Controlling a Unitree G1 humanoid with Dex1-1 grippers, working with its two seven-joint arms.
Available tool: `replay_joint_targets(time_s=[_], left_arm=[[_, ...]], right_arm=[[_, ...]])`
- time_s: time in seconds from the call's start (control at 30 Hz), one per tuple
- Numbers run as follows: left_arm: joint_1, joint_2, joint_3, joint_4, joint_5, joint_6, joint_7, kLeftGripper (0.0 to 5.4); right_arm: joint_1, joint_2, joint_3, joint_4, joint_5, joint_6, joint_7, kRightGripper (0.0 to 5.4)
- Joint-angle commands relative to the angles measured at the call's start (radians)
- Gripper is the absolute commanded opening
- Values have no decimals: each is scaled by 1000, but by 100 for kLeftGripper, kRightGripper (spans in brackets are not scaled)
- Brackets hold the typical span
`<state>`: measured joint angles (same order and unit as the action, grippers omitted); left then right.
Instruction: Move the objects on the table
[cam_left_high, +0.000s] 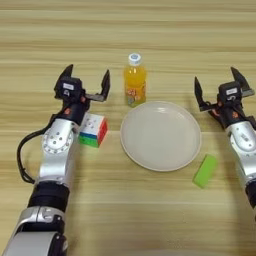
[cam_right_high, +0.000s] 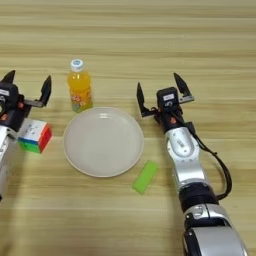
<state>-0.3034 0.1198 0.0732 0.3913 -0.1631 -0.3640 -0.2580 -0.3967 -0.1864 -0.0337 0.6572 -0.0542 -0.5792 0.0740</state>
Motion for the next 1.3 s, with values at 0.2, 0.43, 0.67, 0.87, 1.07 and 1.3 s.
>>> replay_joint_targets(time_s=[0.2,0.43,0.67,0.87,1.07,1.3], left_arm=[[283,68,-48,-539,-44,391,-32,538],[404,90,-61,-649,-43,547,-36,538],[467,95,-67,-646,-29,604,-33,538],[479,107,-81,-619,-14,619,-44,538],[475,121,-84,-591,-14,620,-57,471],[463,131,-81,-565,-15,613,-69,414]], right_arm=[[-11,9,13,-22,-17,14,-8,540],[-23,16,13,-12,-23,18,-12,540],[-29,21,12,-6,-25,17,-13,540],[-33,24,13,-2,-28,16,-15,540],[-37,29,14,3,-34,13,-19,540],[-39,35,19,6,-41,12,-30,540]])
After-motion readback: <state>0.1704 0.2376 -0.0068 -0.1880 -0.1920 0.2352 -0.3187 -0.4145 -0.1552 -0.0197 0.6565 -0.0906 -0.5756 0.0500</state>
